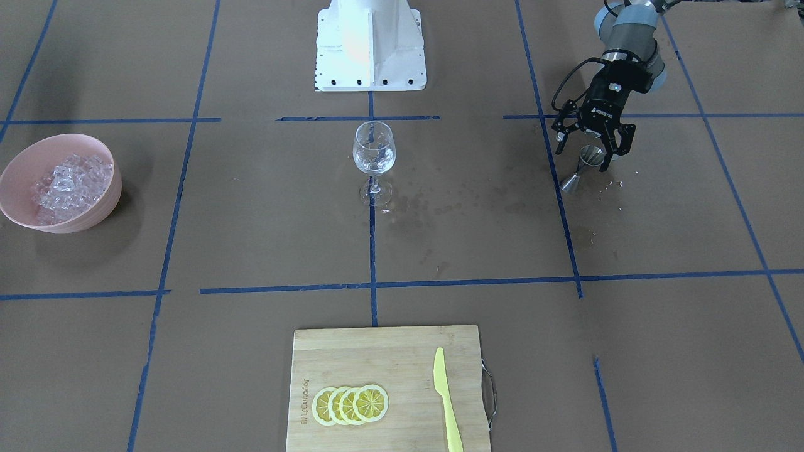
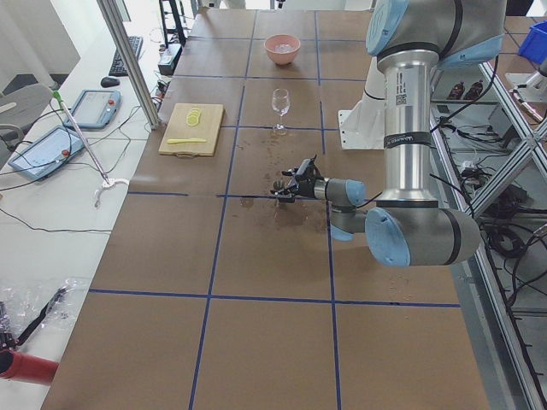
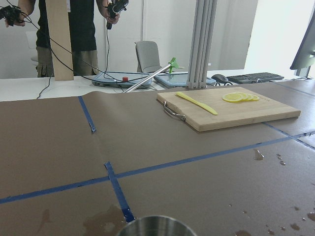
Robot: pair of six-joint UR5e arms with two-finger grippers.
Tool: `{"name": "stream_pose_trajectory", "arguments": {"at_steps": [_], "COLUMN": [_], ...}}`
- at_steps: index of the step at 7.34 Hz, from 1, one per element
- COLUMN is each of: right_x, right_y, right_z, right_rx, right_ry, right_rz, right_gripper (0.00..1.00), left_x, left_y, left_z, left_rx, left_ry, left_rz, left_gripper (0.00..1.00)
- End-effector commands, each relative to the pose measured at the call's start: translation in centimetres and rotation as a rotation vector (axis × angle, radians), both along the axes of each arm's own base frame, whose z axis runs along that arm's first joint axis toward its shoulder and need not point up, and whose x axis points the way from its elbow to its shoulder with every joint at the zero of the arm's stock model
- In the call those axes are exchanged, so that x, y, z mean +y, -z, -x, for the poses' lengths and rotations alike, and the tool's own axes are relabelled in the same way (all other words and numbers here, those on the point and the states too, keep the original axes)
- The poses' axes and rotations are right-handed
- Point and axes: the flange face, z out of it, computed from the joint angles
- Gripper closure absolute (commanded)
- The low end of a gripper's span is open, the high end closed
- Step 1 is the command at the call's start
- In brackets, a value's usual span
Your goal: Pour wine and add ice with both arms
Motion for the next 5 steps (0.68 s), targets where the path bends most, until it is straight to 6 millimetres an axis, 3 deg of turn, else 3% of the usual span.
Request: {"name": "stream_pose_trajectory", "arguments": {"at_steps": [1, 3, 4, 5], "right_x": [-0.2, -0.4, -0.4, -0.4], "right_y": [0.2, 0.4, 0.4, 0.4], "right_z": [0.1, 0.1, 0.1, 0.1], "right_rx": [-0.001, -0.001, -0.002, -0.002], "right_ry": [0.000, -0.002, -0.001, -0.001], "right_rz": [-0.004, -0.009, -0.009, -0.009], "right_gripper": [0.00, 0.00, 0.00, 0.00], "left_x": [0.0, -1.5, -4.2, -8.1], "left_y": [2.0, 3.6, 3.6, 3.5], "left_z": [1.4, 2.9, 4.9, 8.1], "left_rx": [-0.006, -0.027, -0.083, -0.198], "left_ry": [0.004, 0.018, 0.011, -0.005], "left_rz": [-0.039, -0.084, -0.116, -0.150], "left_gripper": [0.00, 0.00, 0.00, 0.00]}}
